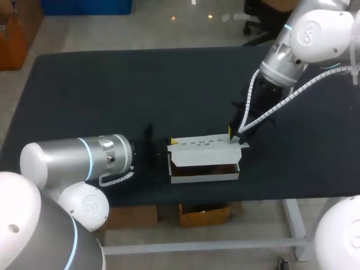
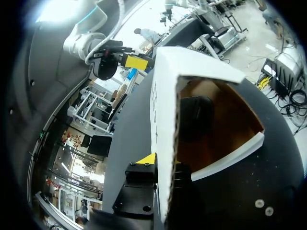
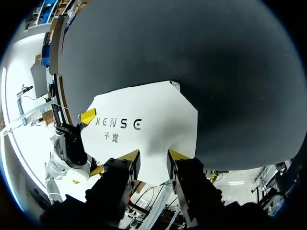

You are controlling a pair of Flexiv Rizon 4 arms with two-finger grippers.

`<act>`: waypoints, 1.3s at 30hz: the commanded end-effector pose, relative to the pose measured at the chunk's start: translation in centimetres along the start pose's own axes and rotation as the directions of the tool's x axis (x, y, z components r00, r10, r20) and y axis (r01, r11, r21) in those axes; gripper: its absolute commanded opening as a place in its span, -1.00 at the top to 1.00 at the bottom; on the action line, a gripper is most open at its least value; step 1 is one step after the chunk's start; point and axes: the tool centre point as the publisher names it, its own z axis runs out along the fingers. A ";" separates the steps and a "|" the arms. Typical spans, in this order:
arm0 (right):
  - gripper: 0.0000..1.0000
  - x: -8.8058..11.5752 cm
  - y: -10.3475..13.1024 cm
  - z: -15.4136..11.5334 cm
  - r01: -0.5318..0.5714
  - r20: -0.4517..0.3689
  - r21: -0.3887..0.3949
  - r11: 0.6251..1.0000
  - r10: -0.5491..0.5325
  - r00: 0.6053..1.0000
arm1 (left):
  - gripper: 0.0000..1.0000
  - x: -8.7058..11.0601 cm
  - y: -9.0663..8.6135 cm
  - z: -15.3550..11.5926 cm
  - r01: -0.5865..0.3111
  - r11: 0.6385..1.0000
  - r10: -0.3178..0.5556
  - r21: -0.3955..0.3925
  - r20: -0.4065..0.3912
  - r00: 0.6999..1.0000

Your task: Assemble the packaging by folding the flat box into shape, placing the metal phone stand inside, and closing the box properly

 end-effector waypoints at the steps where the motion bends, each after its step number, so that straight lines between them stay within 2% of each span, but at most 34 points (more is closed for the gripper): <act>1: 0.34 -0.1 0.0 0.1 -0.003 0.003 0.004 1.000 0.003 1.000 | 1.00 0.8 0.1 0.7 0.003 1.000 -0.003 -0.008 0.003 1.000; 13: 0.37 -0.4 -0.2 0.5 -0.011 0.002 0.008 1.000 0.011 1.000 | 1.00 1.1 0.2 0.1 -0.001 1.000 0.001 -0.001 0.011 1.000; 19: 0.38 -0.5 -0.2 0.5 -0.013 0.001 0.007 1.000 0.013 1.000 | 0.60 1.5 0.4 -0.4 -0.009 1.000 0.009 -0.002 0.027 1.000; 21: 0.38 -0.5 -0.2 0.5 -0.013 0.000 0.006 1.000 0.013 1.000 | 0.51 1.5 0.5 -0.7 -0.007 1.000 0.007 -0.005 0.036 0.999; 24: 0.38 -0.5 -0.2 0.5 -0.014 -0.001 0.007 1.000 0.014 1.000 | 0.48 1.4 0.6 -1.0 -0.001 1.000 0.001 -0.008 0.048 0.999; 27: 0.38 -0.6 -0.2 0.7 -0.014 0.000 0.009 1.000 0.014 1.000 | 0.28 1.4 0.6 -1.3 0.000 1.000 0.000 -0.006 0.054 0.999; 32: 0.38 -0.6 -0.2 0.8 -0.014 -0.001 0.013 1.000 0.014 1.000 | 0.18 1.1 0.5 -2.0 -0.001 1.000 0.001 0.005 0.075 0.997; 39: 0.39 -0.6 -0.1 0.9 -0.015 -0.003 0.015 1.000 0.015 1.000 | 0.22 0.6 0.0 -2.1 -0.005 1.000 0.003 0.021 0.085 0.996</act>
